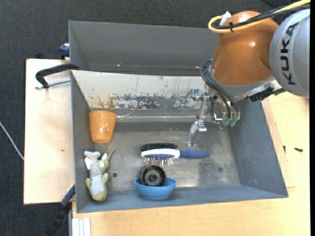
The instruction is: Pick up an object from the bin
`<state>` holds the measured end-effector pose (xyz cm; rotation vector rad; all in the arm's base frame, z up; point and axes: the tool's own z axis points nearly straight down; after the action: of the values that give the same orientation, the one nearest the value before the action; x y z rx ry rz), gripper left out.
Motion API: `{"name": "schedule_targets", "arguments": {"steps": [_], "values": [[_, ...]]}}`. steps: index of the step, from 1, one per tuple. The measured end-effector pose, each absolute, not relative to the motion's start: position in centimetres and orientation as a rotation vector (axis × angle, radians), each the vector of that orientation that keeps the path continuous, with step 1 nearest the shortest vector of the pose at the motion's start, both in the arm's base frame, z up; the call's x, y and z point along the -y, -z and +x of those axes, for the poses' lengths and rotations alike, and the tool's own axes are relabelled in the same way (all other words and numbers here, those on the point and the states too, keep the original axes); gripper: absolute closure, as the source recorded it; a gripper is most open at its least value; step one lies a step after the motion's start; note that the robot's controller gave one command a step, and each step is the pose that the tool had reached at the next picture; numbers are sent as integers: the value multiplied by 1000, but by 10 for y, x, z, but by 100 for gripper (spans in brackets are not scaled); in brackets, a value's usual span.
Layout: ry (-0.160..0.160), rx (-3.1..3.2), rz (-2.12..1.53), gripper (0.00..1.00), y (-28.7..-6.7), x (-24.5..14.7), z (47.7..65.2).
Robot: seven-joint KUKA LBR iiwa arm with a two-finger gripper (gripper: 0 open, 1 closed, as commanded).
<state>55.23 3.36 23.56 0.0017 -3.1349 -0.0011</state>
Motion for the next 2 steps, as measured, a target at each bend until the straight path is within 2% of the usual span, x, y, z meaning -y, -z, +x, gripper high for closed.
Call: {"name": "schedule_targets", "arguments": {"steps": [1, 2], "values": [[4, 3143, 2, 0, -78, -90, 554], [4, 3145, -1, 100, -81, -89, 555]]}}
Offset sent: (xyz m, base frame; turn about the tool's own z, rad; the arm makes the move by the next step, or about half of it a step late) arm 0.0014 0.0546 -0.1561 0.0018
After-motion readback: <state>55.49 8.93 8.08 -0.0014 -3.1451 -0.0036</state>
